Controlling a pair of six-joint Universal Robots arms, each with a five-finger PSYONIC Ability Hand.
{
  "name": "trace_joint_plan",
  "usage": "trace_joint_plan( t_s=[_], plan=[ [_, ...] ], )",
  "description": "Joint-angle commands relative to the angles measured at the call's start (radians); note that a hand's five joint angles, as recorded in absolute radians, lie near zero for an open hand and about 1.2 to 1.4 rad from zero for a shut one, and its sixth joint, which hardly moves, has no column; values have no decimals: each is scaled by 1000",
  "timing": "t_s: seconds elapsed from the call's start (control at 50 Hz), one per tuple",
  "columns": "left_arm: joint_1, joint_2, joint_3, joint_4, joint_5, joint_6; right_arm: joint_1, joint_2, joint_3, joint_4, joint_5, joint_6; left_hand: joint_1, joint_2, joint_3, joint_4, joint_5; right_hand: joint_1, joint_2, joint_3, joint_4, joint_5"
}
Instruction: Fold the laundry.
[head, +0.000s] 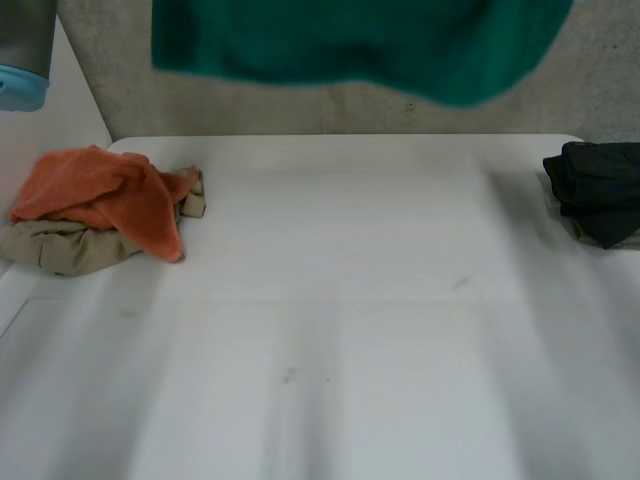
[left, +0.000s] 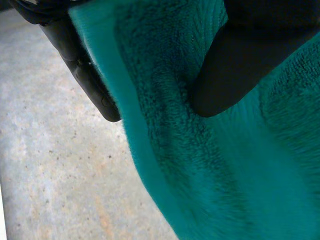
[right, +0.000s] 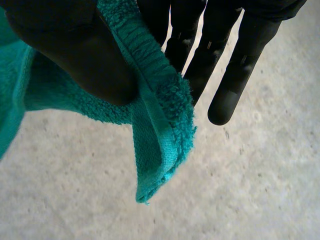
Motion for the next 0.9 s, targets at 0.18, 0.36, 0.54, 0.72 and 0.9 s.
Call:
trace_joint_plan(
  t_s=[0.18,0.36,0.54,0.72,0.9],
  plan=[
    [24,-27,-521,22,-1,44,5,42,340,263,-163,-40,232,200,210,201,233,299,223,207,201,197],
    [21,-145,-805,-30,1,277,-7,191,532,406,-217,-171,232,200,210,201,233,299,223,207,201,197],
    [26,-104,-863,-44,19,359,-43,147,572,413,-212,-30,177,144,154,145,178,-62,-138,-154,-160,-164],
    [34,-53,-886,-30,25,349,-46,113,613,410,-197,134,180,147,157,148,181,-283,-358,-375,-381,-384],
    [58,-19,-885,-32,25,323,-30,139,610,392,-166,170,192,159,169,160,192,-195,-271,-287,-293,-297]
  ],
)
